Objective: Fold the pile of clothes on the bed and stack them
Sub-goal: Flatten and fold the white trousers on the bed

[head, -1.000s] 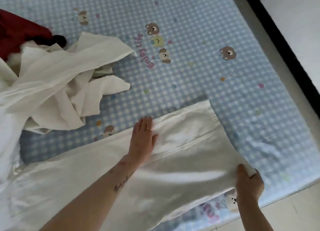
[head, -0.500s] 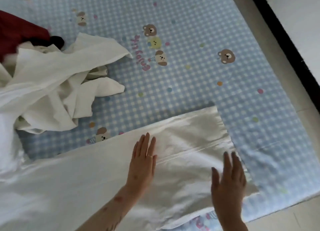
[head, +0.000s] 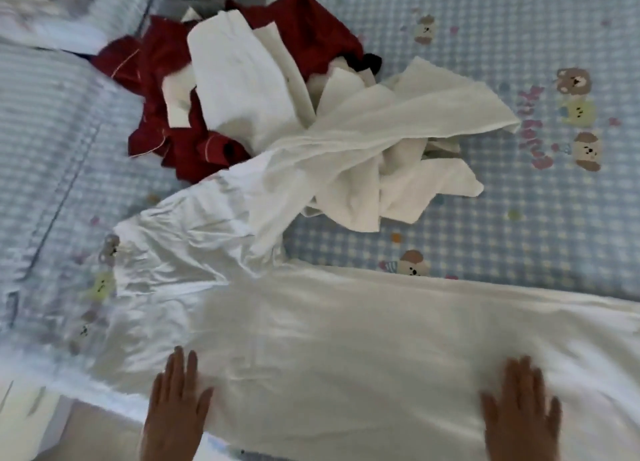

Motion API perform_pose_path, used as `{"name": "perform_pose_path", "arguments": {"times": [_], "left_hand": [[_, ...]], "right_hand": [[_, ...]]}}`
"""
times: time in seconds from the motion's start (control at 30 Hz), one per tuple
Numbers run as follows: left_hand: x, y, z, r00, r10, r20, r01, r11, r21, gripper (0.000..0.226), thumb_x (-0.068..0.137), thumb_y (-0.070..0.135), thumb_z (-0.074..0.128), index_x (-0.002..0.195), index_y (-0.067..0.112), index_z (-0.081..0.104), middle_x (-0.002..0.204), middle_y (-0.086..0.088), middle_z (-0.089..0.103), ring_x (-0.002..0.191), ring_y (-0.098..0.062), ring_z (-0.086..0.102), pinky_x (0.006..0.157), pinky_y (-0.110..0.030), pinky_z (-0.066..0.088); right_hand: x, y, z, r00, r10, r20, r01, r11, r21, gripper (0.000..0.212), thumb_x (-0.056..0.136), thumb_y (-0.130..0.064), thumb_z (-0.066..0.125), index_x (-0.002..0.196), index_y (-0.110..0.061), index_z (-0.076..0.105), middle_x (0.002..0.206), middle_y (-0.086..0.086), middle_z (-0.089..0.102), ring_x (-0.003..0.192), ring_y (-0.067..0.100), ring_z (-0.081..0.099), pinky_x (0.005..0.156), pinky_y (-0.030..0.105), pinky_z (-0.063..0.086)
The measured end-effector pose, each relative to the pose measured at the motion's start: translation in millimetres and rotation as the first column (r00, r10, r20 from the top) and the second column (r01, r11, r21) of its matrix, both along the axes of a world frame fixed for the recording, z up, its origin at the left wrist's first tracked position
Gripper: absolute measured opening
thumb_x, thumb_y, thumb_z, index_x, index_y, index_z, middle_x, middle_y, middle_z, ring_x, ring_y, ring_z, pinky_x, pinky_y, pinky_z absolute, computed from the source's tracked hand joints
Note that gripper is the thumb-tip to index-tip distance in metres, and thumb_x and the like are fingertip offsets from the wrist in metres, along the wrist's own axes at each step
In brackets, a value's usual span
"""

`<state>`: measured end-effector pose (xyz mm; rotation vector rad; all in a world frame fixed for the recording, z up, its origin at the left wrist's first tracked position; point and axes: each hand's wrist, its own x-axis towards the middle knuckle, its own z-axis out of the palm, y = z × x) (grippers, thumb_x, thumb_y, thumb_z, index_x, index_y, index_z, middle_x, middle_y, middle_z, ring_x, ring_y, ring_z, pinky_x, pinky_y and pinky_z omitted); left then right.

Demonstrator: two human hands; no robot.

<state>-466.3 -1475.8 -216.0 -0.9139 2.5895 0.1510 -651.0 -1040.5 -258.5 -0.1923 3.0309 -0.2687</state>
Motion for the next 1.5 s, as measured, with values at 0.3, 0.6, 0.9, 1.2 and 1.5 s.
{"name": "perform_pose_path", "arguments": {"times": [0.3, 0.6, 0.9, 1.2, 1.5], "left_hand": [[68.8, -128.9, 3.9, 0.978, 0.208, 0.023, -0.206, 0.977, -0.062, 0.065, 0.097, 0.053, 0.009, 0.13, 0.016, 0.052, 0.114, -0.039, 0.057, 0.086, -0.05, 0.064, 0.068, -0.06, 0.049], [-167.4, -237.7, -15.1, 0.98, -0.11, -0.167, 0.104, 0.994, -0.042, 0.048, 0.075, 0.005, 0.073, 0.118, -0.01, 0.058, 0.124, -0.029, 0.057, 0.115, -0.042, 0.057, 0.095, -0.053, 0.046], [-195.9, -298.4, -5.9, 0.963, -0.119, -0.243, 0.126, 0.992, 0.011, 0.015, 0.07, 0.001, 0.069, 0.085, 0.003, 0.066, 0.082, -0.014, 0.062, 0.078, -0.035, 0.061, 0.067, -0.041, 0.051], [-38.0, -240.6, 31.5, 0.679, -0.536, -0.501, 0.608, 0.793, -0.025, 0.044, 0.096, 0.008, 0.032, 0.086, 0.009, 0.075, 0.104, -0.005, 0.073, 0.094, -0.019, 0.07, 0.091, -0.029, 0.041], [41.5, -201.1, 15.7, 0.674, -0.658, -0.335, 0.726, 0.673, 0.138, 0.073, 0.099, 0.006, 0.001, 0.103, 0.013, 0.074, 0.116, -0.001, 0.068, 0.106, -0.014, 0.065, 0.101, -0.032, 0.036]], "right_hand": [[-52.7, -221.2, 32.3, 0.932, 0.361, 0.003, -0.351, 0.908, -0.229, 0.07, 0.101, -0.043, 0.008, 0.125, -0.002, 0.058, 0.158, -0.015, 0.006, 0.138, 0.021, 0.037, 0.106, 0.037, 0.033], [-225.6, -420.4, 125.4, 0.79, 0.611, -0.055, -0.596, 0.785, 0.169, 0.041, 0.088, -0.007, 0.06, 0.128, -0.001, 0.053, 0.134, 0.016, 0.055, 0.131, 0.033, 0.045, 0.11, 0.046, 0.035], [-247.7, -382.2, 140.3, 0.728, 0.671, -0.143, -0.639, 0.739, 0.215, 0.015, 0.082, -0.004, 0.061, 0.096, -0.009, 0.059, 0.079, 0.01, 0.061, 0.066, 0.032, 0.06, 0.058, 0.038, 0.05], [-102.9, -241.7, 178.5, 0.797, 0.569, 0.201, -0.579, 0.815, -0.014, 0.047, 0.101, -0.028, 0.016, 0.107, -0.027, 0.062, 0.107, -0.01, 0.052, 0.088, 0.01, 0.052, 0.085, 0.011, 0.034], [-5.1, -199.1, 144.3, 0.486, 0.63, 0.606, -0.721, 0.68, -0.129, 0.106, 0.05, -0.032, 0.06, 0.142, -0.038, 0.007, 0.156, -0.019, -0.008, 0.136, -0.014, 0.008, 0.104, 0.002, -0.003]]}}
